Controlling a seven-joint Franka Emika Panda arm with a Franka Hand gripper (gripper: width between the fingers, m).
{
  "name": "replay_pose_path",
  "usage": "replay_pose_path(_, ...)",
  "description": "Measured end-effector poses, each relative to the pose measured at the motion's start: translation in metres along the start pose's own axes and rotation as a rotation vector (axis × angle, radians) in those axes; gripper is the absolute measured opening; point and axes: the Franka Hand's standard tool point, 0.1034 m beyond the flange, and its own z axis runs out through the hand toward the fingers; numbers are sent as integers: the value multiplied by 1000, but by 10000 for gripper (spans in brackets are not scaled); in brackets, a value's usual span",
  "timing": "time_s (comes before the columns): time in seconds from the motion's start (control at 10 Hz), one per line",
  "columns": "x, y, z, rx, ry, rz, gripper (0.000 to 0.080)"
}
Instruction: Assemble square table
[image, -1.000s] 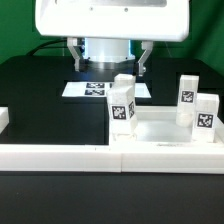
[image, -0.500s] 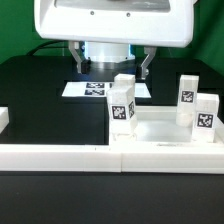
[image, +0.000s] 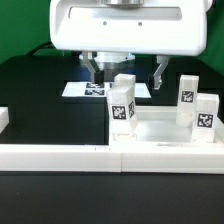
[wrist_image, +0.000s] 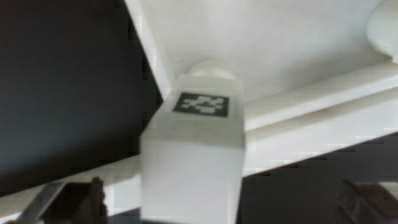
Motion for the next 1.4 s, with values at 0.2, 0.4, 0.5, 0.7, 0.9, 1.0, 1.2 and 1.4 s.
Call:
replay_pose_path(0.2, -2, 1, 9, -7, -6, -2, 649)
replay_pose_path(0.4, -5, 2, 16, -13, -14, -1, 649)
replay_pose_path(0.5, -6, 0, 17, -12, -14, 10, 649)
replay_pose_path(0.7, -5, 0, 17, -13, -14, 39, 551)
replay_pose_path(0.9, -5, 0, 17, -12, -13, 103, 416)
replay_pose_path(1.0, -5, 0, 17, -13, -13, 183, 288)
replay_pose_path(1.2, -5, 0, 17, -13, -12, 308, 288)
replay_pose_path(1.4, -6, 0, 17, -15, -11, 460, 288)
